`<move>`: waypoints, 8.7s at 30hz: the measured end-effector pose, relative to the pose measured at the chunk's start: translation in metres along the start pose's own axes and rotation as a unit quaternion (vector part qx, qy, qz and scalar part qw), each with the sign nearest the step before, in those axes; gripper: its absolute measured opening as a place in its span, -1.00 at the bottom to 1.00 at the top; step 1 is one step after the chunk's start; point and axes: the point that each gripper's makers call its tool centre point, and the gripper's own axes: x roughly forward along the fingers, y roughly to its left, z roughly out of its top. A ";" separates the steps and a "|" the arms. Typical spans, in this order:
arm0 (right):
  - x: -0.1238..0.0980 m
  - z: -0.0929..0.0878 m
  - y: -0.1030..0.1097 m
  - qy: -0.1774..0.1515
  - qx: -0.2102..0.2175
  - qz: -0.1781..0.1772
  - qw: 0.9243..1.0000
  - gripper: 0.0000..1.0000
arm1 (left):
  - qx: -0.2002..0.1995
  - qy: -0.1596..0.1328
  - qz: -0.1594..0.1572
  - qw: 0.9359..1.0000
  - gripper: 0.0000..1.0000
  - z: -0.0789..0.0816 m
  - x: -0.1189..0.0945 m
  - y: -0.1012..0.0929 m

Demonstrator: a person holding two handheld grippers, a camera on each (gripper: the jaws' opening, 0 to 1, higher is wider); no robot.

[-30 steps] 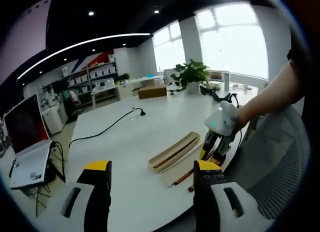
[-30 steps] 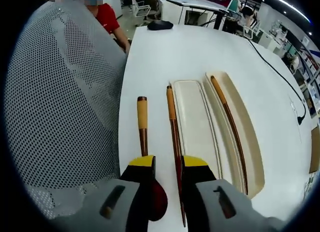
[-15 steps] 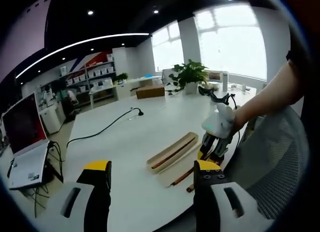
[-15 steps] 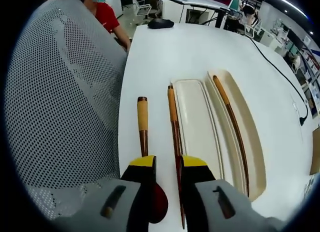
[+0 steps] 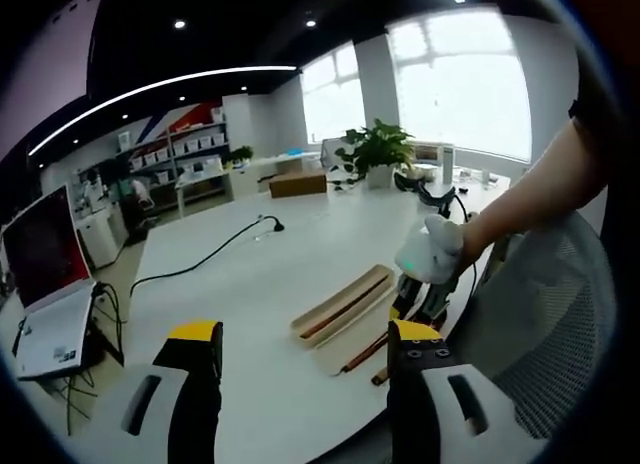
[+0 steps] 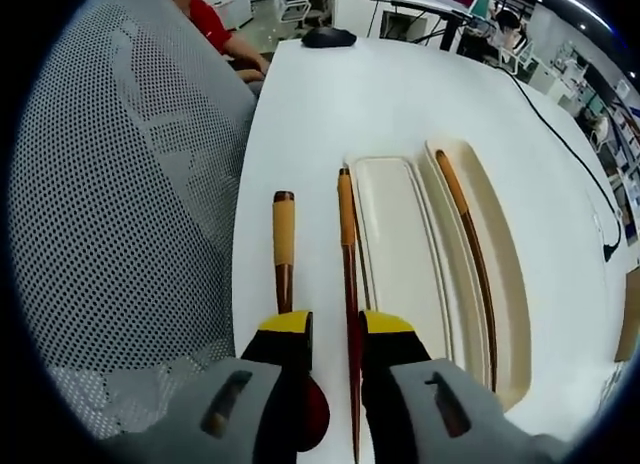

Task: Arrange the utensils inside the cutlery case until each visible utensil rests in its matching compartment.

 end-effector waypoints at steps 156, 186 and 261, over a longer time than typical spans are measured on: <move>-0.013 0.040 -0.117 0.124 -0.086 -0.115 0.982 -1.00 | -0.031 -0.007 0.020 0.999 0.35 -0.007 -0.006 0.020; 0.012 0.035 -0.125 0.131 -0.102 -0.090 0.982 -1.00 | -0.037 0.012 0.011 0.999 0.35 -0.014 -0.002 0.019; -0.065 0.010 -0.046 0.034 -0.032 -0.103 0.994 -0.67 | -0.015 -0.004 0.017 1.000 0.35 -0.006 -0.005 0.019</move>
